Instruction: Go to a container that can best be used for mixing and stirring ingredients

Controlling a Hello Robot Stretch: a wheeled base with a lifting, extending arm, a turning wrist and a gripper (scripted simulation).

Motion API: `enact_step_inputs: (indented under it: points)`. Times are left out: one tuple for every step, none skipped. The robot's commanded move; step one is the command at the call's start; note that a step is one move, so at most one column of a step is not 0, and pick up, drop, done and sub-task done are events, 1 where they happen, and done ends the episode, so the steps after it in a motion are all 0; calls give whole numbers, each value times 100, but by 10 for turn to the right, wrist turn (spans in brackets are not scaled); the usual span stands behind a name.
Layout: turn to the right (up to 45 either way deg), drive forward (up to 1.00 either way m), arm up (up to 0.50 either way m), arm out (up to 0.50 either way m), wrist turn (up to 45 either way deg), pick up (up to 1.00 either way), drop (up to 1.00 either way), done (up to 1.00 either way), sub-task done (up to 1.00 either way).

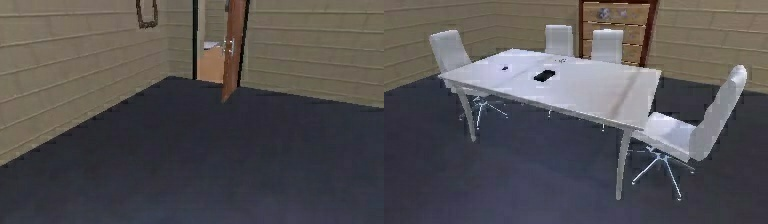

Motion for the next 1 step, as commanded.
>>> enact_step_inputs:
  points:
    - [0, 100, 0, 0, 0, 0, 0, 0, 0]
